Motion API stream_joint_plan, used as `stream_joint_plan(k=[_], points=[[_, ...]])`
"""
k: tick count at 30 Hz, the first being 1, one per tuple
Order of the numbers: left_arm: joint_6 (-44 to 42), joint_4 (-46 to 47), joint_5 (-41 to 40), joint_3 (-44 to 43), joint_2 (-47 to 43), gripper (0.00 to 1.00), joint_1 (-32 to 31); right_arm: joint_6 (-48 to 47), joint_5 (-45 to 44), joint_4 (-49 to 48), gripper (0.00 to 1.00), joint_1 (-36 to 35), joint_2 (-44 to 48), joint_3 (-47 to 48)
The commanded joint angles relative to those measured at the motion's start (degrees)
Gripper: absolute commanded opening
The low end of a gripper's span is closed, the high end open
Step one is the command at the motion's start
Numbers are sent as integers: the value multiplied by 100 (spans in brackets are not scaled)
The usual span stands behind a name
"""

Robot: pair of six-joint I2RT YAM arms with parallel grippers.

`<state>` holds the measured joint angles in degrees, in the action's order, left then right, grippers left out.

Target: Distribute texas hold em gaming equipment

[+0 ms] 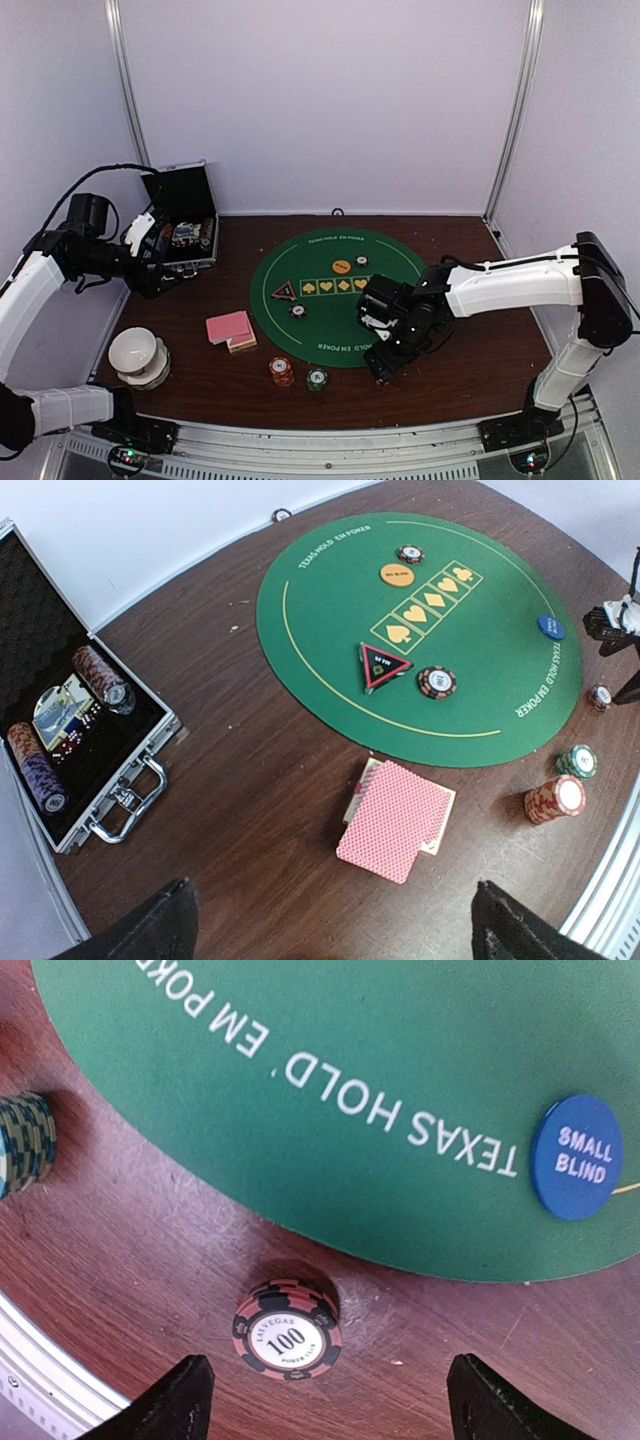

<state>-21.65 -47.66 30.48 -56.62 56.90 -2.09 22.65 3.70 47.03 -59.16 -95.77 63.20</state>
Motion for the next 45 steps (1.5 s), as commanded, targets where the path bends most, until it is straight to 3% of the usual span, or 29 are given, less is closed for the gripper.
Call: stream_joint_plan(k=[1,10,28,45], points=[[-87,90,91,2,-22,98,-15,221,105,-350,85,-120,114,-179],[-53,90,55,-7,-48,98,-15,140,200,-620,82,-228,-244,-255],[-52,89,28,-16,-56,97,-11,72,109,-757,64,-228,-520,-291],[-50,75,41,-57,-57,97,-20,4,-30,-501,40,-219,-358,-176]])
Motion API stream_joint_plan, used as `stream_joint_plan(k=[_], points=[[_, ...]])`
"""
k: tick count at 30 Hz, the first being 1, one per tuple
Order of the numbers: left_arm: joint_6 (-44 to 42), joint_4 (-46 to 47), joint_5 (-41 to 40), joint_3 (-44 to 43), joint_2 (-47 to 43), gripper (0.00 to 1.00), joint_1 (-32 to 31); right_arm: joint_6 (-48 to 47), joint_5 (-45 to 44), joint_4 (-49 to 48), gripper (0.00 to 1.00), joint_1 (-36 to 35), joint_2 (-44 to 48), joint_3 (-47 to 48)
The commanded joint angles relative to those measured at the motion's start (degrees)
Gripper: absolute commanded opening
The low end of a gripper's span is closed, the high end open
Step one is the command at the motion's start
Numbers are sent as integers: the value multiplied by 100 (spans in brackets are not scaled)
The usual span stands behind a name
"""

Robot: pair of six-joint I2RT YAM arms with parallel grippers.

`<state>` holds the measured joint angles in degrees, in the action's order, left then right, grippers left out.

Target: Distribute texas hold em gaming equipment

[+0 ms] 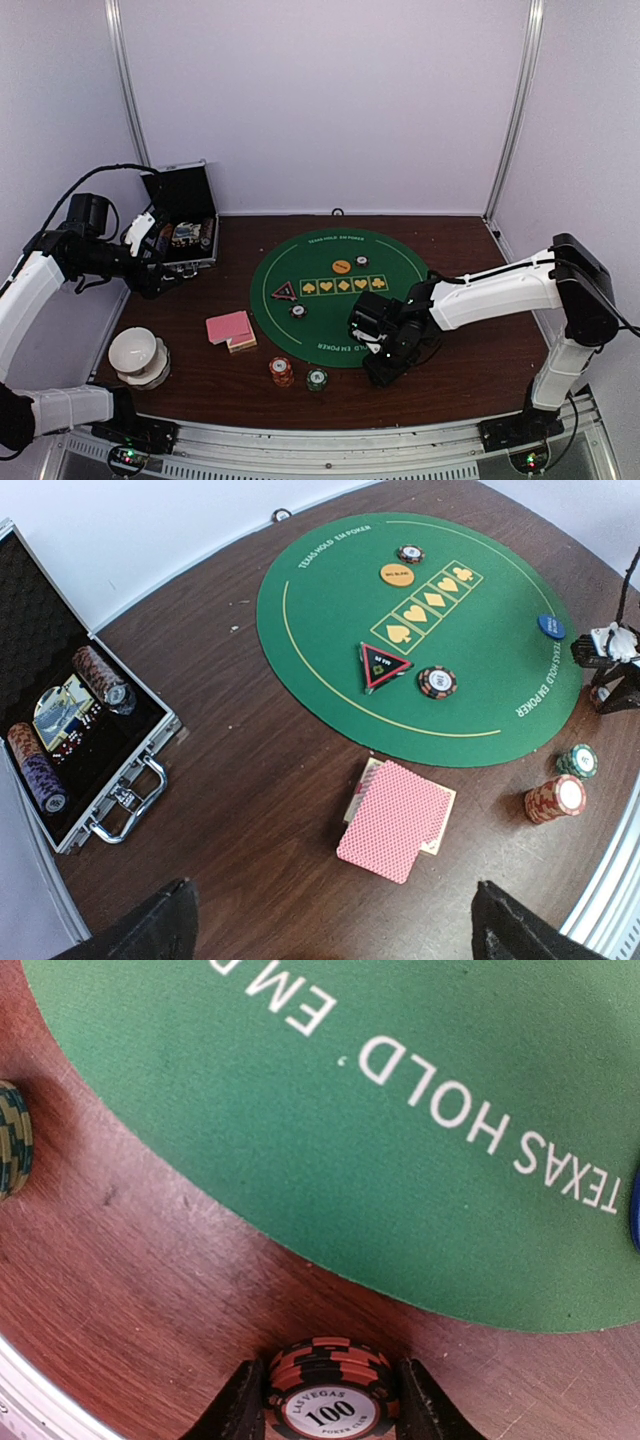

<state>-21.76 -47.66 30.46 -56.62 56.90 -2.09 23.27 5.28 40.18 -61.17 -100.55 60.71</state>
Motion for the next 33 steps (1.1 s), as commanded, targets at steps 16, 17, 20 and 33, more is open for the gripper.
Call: stream_joint_plan(k=[16,17,20,33], points=[[-56,37,74,-112,-49,98,-17,-322,-659,1161,31,544,736,995],[-56,33,75,-117,-40,98,-19,-337,-712,1173,31,638,712,1043],[-43,36,75,-121,-38,98,-17,-345,-831,1101,31,1001,605,1118],[-63,20,49,-138,-53,98,-13,-65,-1052,291,30,2192,-286,899]])
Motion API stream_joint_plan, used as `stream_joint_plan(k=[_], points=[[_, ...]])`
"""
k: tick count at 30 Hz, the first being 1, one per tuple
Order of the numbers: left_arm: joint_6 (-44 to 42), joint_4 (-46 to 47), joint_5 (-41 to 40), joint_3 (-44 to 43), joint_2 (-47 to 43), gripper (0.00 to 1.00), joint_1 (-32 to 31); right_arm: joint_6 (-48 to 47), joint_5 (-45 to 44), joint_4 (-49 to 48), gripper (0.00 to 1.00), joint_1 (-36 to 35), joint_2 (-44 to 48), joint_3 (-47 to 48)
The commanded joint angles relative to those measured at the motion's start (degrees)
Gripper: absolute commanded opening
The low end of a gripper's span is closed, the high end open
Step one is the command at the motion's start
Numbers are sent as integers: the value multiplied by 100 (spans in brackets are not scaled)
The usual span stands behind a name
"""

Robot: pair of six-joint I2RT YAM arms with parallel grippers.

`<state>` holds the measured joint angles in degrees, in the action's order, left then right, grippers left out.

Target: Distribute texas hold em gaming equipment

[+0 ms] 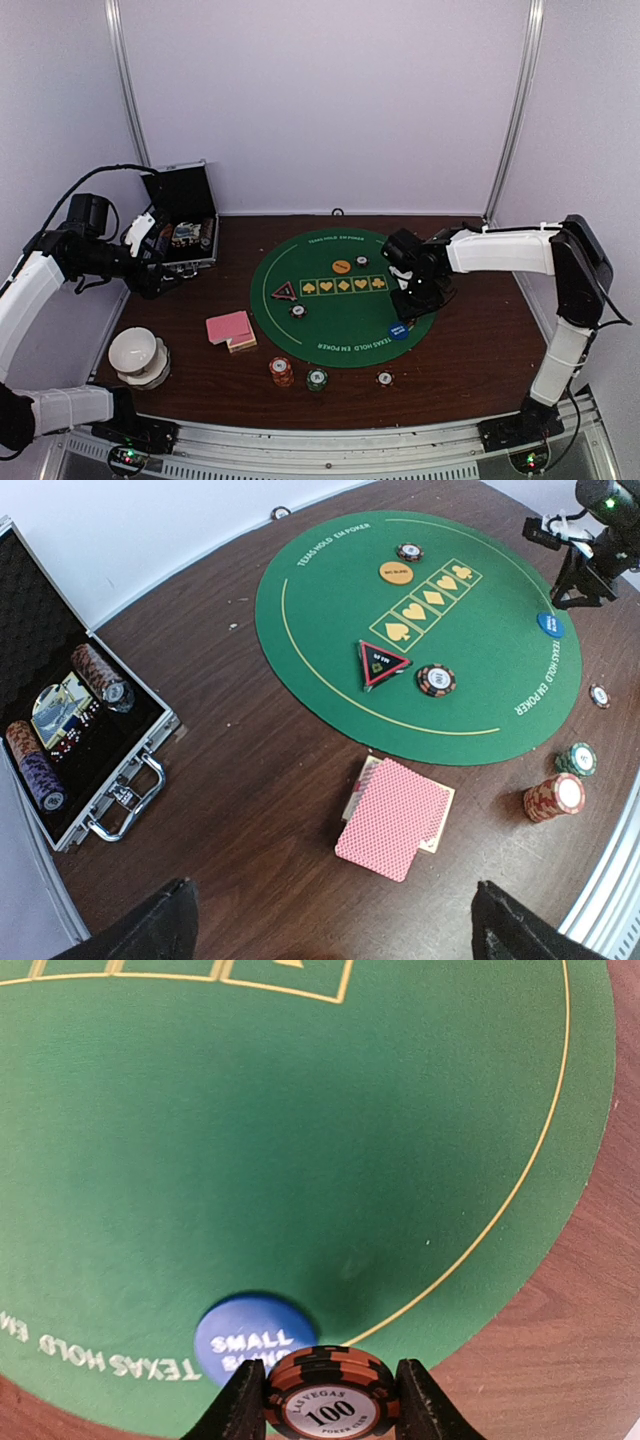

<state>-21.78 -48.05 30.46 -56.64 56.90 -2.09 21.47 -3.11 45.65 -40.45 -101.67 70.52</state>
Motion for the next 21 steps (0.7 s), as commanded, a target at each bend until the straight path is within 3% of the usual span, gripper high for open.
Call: stream_joint_plan(k=[1,9,12,16,21], points=[[-60,53,53,-137,-58,98,-19,119,-229,-270,30,155,-203,-115],[-98,41,83,-75,-53,97,-14,111,-163,-424,34,389,-211,-442],[-90,42,92,-83,-35,98,-19,116,-83,-458,42,438,-255,-482],[-82,42,101,-93,-13,98,-19,88,-25,-430,64,459,-265,-417],[57,33,14,-154,78,97,-20,-15,-93,-233,71,446,22,-175]])
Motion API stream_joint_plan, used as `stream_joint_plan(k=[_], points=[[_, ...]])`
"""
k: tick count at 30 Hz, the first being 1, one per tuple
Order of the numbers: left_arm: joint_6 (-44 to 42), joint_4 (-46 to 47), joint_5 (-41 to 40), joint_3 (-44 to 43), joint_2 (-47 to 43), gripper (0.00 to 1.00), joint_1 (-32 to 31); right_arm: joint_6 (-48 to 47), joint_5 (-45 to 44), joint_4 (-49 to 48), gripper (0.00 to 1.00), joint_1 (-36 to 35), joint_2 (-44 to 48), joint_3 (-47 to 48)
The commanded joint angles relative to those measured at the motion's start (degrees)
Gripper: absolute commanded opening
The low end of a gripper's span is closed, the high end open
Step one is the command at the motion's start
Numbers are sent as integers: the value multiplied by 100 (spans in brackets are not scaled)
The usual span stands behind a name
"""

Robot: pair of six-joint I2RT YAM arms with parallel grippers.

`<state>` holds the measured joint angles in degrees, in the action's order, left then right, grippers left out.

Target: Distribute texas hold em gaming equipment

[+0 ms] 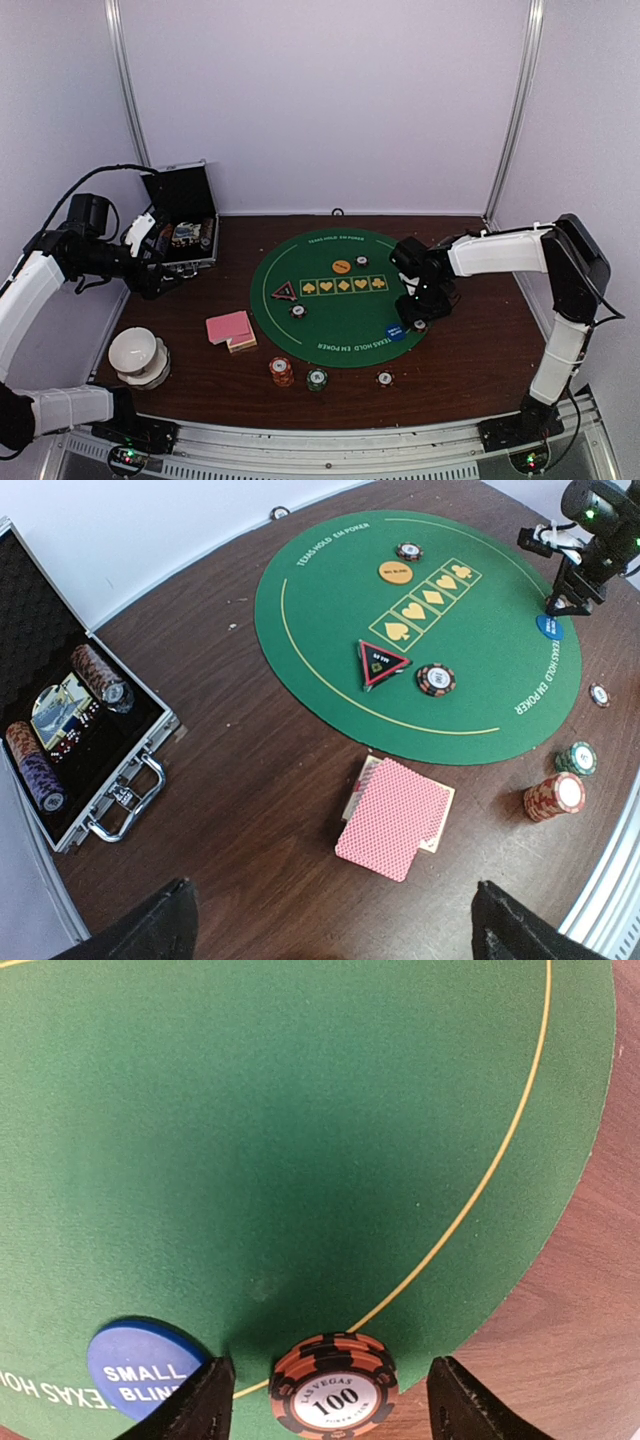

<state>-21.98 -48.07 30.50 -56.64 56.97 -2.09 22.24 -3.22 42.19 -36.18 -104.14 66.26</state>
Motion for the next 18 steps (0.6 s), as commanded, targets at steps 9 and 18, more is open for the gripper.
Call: stream_joint_plan(k=[9,18], points=[[176,-62,-34,-285,219,97,-20,-410,-143,629,74,-1133,685,1070],[116,-66,8,-277,158,98,-14,-703,492,435,78,-2403,93,1729]])
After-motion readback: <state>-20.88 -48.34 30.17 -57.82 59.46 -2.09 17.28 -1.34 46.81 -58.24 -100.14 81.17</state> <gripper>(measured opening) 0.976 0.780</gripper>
